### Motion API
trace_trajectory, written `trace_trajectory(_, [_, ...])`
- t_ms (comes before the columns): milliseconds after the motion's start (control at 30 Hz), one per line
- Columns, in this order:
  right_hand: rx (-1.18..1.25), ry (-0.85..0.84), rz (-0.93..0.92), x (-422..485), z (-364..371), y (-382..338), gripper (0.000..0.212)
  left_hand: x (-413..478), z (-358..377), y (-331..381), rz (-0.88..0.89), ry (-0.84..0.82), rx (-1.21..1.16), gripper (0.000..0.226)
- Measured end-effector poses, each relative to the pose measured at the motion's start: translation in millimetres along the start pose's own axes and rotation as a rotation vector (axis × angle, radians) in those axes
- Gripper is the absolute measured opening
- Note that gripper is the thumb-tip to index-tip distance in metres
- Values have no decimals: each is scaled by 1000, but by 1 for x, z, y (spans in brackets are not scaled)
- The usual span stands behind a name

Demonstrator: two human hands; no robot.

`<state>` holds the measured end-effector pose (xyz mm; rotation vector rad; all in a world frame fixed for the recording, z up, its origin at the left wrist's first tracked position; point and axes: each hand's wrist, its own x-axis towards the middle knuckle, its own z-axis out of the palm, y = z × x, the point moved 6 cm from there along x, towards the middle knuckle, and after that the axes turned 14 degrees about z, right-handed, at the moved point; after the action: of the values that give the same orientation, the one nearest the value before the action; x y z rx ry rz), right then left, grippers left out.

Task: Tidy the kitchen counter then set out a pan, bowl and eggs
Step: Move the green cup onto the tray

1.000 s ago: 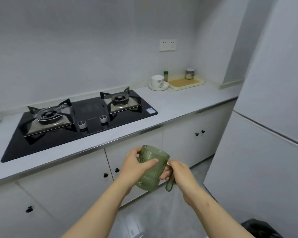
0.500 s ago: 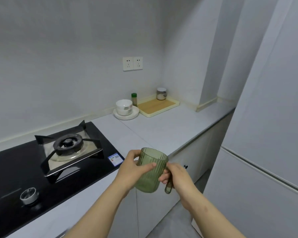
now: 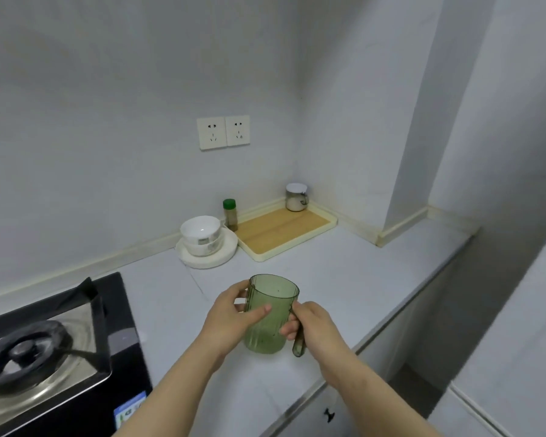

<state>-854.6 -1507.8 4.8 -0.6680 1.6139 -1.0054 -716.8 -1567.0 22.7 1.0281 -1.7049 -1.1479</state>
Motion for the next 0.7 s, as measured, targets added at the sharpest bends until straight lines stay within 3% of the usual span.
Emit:
trace_trajectory(233, [25,-31,22,75,-19,-48,23,86,19,-11,-3,46,-29,46])
trace_trajectory(433, [107,37,-12,139,-20,-90,23,157,17,-25,23,8,-41,51])
trace_trajectory(700, [144,71,13,217,-12,-136,16,234,9,-48,-97,99,-9,45])
